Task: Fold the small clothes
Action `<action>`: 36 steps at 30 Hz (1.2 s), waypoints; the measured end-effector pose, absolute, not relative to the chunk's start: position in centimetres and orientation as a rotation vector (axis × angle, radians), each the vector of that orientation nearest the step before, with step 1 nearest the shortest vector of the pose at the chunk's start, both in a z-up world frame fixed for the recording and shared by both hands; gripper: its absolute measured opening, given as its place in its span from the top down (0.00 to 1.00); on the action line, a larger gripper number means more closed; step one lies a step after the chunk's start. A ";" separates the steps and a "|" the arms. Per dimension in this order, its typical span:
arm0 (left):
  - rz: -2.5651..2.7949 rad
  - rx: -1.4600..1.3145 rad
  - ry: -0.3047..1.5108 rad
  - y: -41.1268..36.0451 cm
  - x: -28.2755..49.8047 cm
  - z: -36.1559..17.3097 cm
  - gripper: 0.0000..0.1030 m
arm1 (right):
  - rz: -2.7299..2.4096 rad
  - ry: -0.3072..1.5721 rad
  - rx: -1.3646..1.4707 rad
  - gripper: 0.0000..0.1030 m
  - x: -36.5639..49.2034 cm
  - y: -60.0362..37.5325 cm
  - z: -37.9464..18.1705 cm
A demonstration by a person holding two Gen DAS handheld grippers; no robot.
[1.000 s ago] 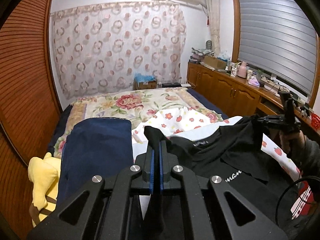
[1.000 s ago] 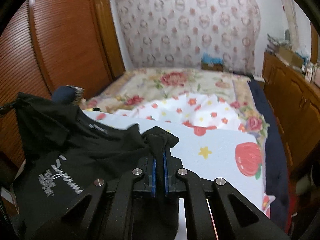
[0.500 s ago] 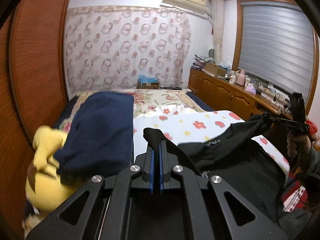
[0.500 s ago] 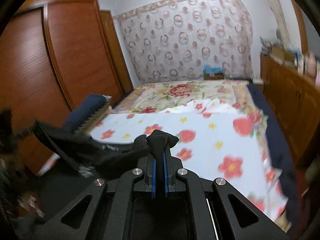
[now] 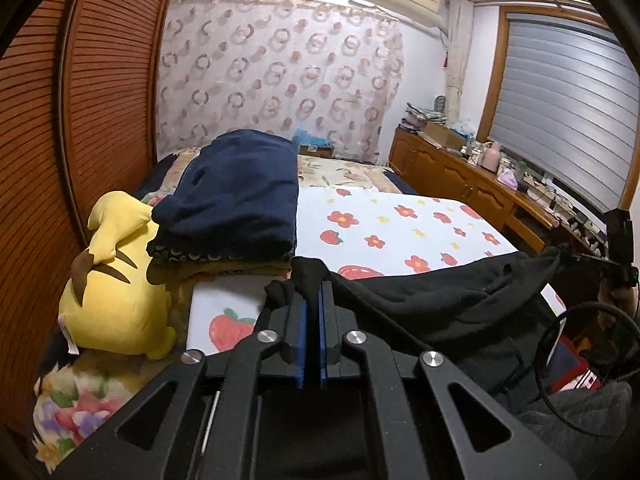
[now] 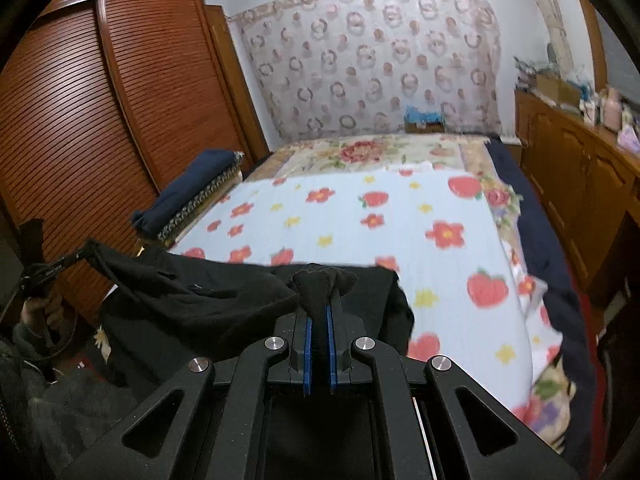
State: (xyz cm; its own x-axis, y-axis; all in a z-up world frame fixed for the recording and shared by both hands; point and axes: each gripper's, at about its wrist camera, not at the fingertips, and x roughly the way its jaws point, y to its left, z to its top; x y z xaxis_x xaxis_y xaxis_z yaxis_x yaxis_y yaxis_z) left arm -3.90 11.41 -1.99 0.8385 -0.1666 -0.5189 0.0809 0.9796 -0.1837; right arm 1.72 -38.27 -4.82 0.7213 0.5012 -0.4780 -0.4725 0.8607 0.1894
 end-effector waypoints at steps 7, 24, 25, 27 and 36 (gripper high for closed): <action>-0.079 -0.198 0.577 13.4 -3.1 -2.8 0.41 | 0.511 0.614 -0.021 0.82 2.1 -37.3 -4.9; -0.083 -0.049 0.741 12.5 6.7 -5.8 0.25 | 0.400 0.599 -0.122 0.43 10.4 -35.0 -4.8; -0.086 -0.046 0.751 12.3 7.0 -6.0 0.25 | 0.396 0.618 -0.121 0.43 11.1 -34.9 -5.4; -0.095 -0.054 0.772 12.2 7.4 -6.5 0.25 | 0.381 0.651 -0.119 0.43 11.7 -34.6 -6.1; -0.136 -0.059 0.877 11.3 7.9 -8.8 0.25 | 0.359 0.714 -0.115 0.43 12.6 -33.0 -6.9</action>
